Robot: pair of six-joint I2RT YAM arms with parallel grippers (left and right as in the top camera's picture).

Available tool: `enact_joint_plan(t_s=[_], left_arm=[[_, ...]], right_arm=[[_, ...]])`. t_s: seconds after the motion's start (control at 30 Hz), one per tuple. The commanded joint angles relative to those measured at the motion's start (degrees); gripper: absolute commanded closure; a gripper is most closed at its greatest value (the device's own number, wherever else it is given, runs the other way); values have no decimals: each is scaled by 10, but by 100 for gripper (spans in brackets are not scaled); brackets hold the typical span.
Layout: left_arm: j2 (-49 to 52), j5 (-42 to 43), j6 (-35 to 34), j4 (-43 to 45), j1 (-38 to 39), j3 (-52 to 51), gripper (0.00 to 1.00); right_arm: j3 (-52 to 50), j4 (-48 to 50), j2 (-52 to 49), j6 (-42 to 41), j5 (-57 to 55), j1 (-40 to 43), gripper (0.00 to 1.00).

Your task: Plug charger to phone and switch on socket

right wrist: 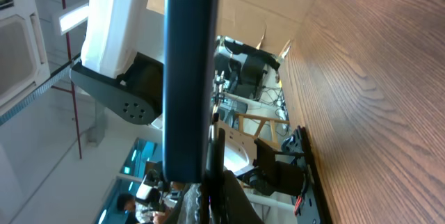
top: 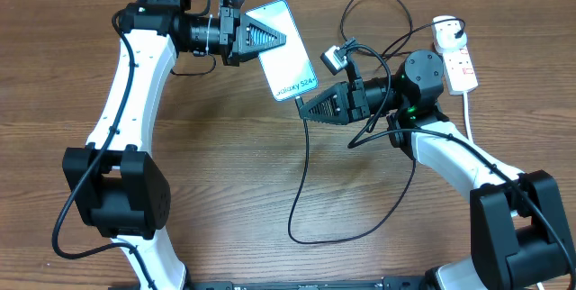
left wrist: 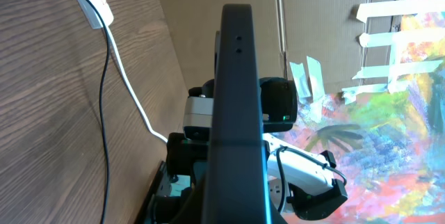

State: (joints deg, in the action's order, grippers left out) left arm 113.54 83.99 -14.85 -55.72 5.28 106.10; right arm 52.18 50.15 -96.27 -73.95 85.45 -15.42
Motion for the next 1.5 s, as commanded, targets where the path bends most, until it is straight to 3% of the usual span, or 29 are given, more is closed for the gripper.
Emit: enact_joint_plan(t_s=[0.0,1.47], left_arm=[[-3,31,-5,1,5,0,96],[-3,16,-19,16,-11,0,96]], right_arm=[[16,6,13,-2,-7,2,96],[16,21,13,-15,-4,2,96]])
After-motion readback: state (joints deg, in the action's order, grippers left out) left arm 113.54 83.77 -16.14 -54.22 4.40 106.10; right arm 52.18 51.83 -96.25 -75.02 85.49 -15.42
